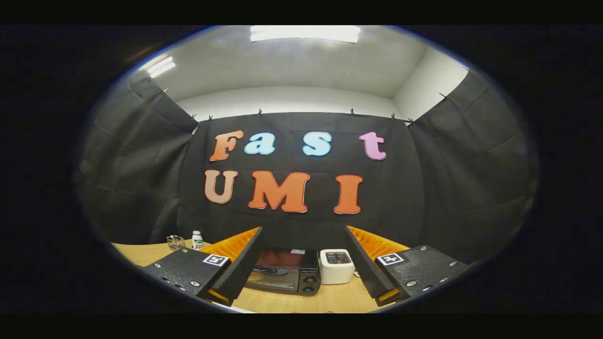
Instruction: Open the toaster oven, put the food inside, and close the toaster oven door.
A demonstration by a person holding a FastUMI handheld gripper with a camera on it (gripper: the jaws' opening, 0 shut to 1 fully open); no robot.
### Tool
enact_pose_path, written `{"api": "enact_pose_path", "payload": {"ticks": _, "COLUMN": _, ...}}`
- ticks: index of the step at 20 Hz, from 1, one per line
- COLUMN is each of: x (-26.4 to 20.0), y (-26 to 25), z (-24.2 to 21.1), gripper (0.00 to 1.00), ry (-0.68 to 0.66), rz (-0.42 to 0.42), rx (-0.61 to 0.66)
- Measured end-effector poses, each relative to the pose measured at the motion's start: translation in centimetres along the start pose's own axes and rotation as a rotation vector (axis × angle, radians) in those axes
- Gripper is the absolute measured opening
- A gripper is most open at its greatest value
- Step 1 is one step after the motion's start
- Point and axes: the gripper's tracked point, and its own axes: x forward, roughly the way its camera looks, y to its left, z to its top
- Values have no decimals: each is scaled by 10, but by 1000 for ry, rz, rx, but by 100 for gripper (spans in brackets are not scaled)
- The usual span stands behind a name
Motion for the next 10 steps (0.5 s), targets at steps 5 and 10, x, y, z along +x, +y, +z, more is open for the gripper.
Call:
{"api": "enact_pose_path", "payload": {"ticks": 5, "x": -1, "y": 4, "z": 1, "gripper": 99, "ry": -4, "rz": 12, "rx": -5}}
{"api": "enact_pose_path", "payload": {"ticks": 10, "x": 2, "y": 6, "z": 3, "gripper": 98, "ry": -11, "rz": 15, "rx": -12}}
